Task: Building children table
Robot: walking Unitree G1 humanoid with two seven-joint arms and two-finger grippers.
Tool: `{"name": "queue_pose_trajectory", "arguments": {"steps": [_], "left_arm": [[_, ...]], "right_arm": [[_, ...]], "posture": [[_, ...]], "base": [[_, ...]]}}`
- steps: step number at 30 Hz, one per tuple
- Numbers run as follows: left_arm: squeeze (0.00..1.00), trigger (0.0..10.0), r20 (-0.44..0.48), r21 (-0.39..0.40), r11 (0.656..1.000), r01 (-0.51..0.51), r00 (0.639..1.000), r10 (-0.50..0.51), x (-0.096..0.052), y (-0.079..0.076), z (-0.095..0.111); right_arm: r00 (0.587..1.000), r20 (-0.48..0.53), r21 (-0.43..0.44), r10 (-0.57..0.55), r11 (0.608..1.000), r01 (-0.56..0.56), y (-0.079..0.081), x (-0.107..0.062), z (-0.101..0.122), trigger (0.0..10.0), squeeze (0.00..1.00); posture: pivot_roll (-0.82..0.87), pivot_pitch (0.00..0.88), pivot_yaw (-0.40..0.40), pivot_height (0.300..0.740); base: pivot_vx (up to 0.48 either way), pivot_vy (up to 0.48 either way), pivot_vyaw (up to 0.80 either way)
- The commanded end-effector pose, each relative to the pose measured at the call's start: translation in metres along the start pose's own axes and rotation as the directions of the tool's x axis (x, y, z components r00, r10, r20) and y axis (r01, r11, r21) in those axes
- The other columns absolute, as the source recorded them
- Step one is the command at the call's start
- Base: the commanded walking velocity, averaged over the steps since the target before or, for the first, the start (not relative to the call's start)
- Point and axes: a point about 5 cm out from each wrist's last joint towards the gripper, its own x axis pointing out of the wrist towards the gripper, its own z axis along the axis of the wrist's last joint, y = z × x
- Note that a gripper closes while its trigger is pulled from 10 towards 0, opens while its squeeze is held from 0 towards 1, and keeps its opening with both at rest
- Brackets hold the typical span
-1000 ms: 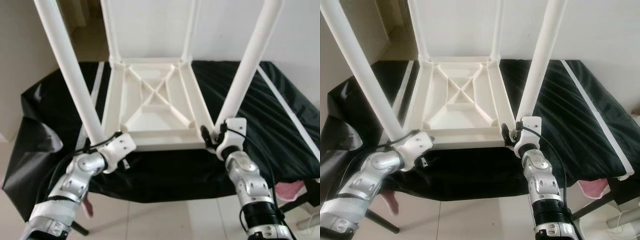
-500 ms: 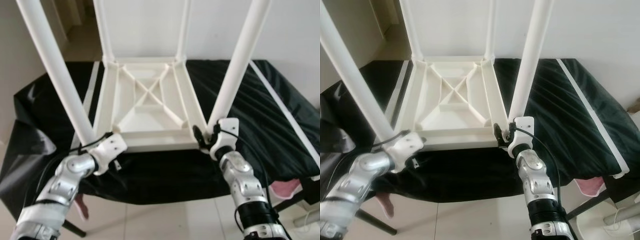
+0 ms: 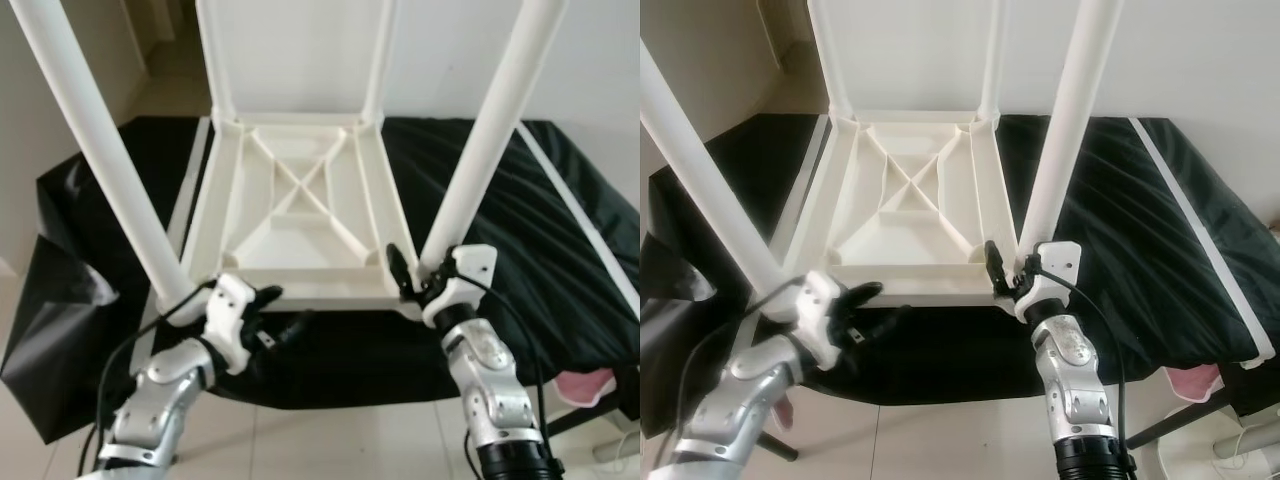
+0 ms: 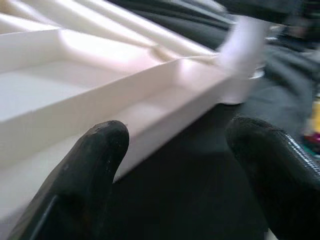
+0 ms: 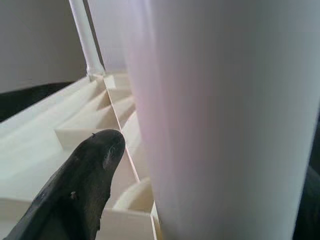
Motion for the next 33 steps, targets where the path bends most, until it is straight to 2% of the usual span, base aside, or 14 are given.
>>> {"name": "queue_pose_trajectory", "arguments": {"steps": [1, 2, 3, 5, 8, 10, 19, 23, 26, 28, 33], "left_arm": [[0.0, 10.0, -0.006, -0.011, 0.993, 0.118, 0.993, -0.118, 0.001, -0.009, -0.001], [0.0, 10.0, 0.002, -0.019, 0.988, 0.15, 0.989, -0.15, 0.006, -0.016, 0.001], [0.0, 10.0, 0.002, -0.019, 0.988, 0.15, 0.989, -0.15, 0.006, -0.016, 0.001], [0.0, 10.0, 0.016, -0.034, 0.972, 0.234, 0.972, -0.233, 0.014, -0.03, 0.006], [0.0, 10.0, 0.01, -0.046, 0.963, 0.267, 0.964, -0.267, 0.015, -0.035, 0.006], [0.0, 10.0, -0.014, -0.042, 0.952, 0.304, 0.952, -0.304, 0.015, -0.041, 0.005], [0.0, 10.0, -0.025, -0.025, 0.944, 0.33, 0.943, -0.331, 0.016, -0.051, 0.011], [0.0, 10.0, -0.023, -0.009, 0.945, 0.326, 0.945, -0.326, 0.019, -0.053, 0.013], [0.0, 10.0, 0.019, 0.031, 0.96, 0.277, 0.961, -0.277, 0.026, -0.056, 0.022], [0.0, 10.0, 0.052, 0.066, 0.977, 0.2, 0.978, -0.204, 0.033, -0.053, 0.027], [0.0, 10.0, 0.053, 0.1, 0.983, 0.153, 0.986, -0.159, 0.036, -0.05, 0.028]], "right_arm": [[0.999, 0.037, 0.01, 0.026, 1.0, -0.027, 0.006, 0.003, 0.006, 10.0, 0.0], [0.999, 0.033, 0.016, 0.033, 0.999, -0.034, 0.009, 0.004, 0.004, 10.0, 0.0], [0.999, 0.033, 0.016, 0.033, 0.999, -0.034, 0.009, 0.004, 0.004, 10.0, 0.0], [0.998, 0.025, 0.038, 0.05, 0.998, -0.051, 0.019, 0.012, -0.003, 10.0, 0.0], [0.998, 0.026, 0.045, 0.056, 0.997, -0.057, 0.023, 0.016, -0.005, 10.0, 0.0], [0.997, 0.03, 0.058, 0.071, 0.996, -0.072, 0.029, 0.026, -0.007, 10.0, 0.0], [0.995, 0.026, 0.052, 0.101, 0.993, -0.102, 0.031, 0.042, -0.01, 10.0, 0.0], [0.993, 0.035, 0.042, 0.113, 0.993, -0.115, 0.032, 0.044, -0.007, 10.0, 0.0], [0.989, 0.072, 0.037, 0.127, 0.991, -0.13, 0.032, 0.041, 0.002, 10.0, 0.0], [0.988, 0.105, 0.025, 0.112, 0.993, -0.115, 0.03, 0.035, 0.012, 10.0, 0.0], [0.986, 0.138, 0.015, 0.094, 0.995, -0.097, 0.028, 0.03, 0.022, 10.0, 0.0]], "posture": [[-0.02, 0.03, -0.027, 0.74], [-0.03, 0.03, -0.025, 0.74], [-0.03, 0.03, -0.025, 0.74], [-0.03, 0.027, -0.021, 0.74], [-0.03, 0.026, -0.022, 0.74], [-0.03, 0.023, -0.022, 0.74], [-0.01, 0.013, -0.028, 0.74], [-0.01, 0.008, -0.03, 0.74], [0.01, 0.003, -0.041, 0.74], [0.01, 0.0, -0.044, 0.74], [0.0, 0.0, -0.044, 0.74]], "base": [[0.0, 0.0, 0.0], [0.0, 0.0, 0.0], [0.0, 0.0, 0.0], [0.0, 0.0, 0.0], [0.0, 0.0, 0.0], [0.0, 0.0, 0.0], [0.0, 0.0, 0.0], [0.0, 0.0, 0.0], [0.0, 0.0, 0.0], [0.0, 0.0, 0.0], [0.0, 0.0, 0.0]]}}
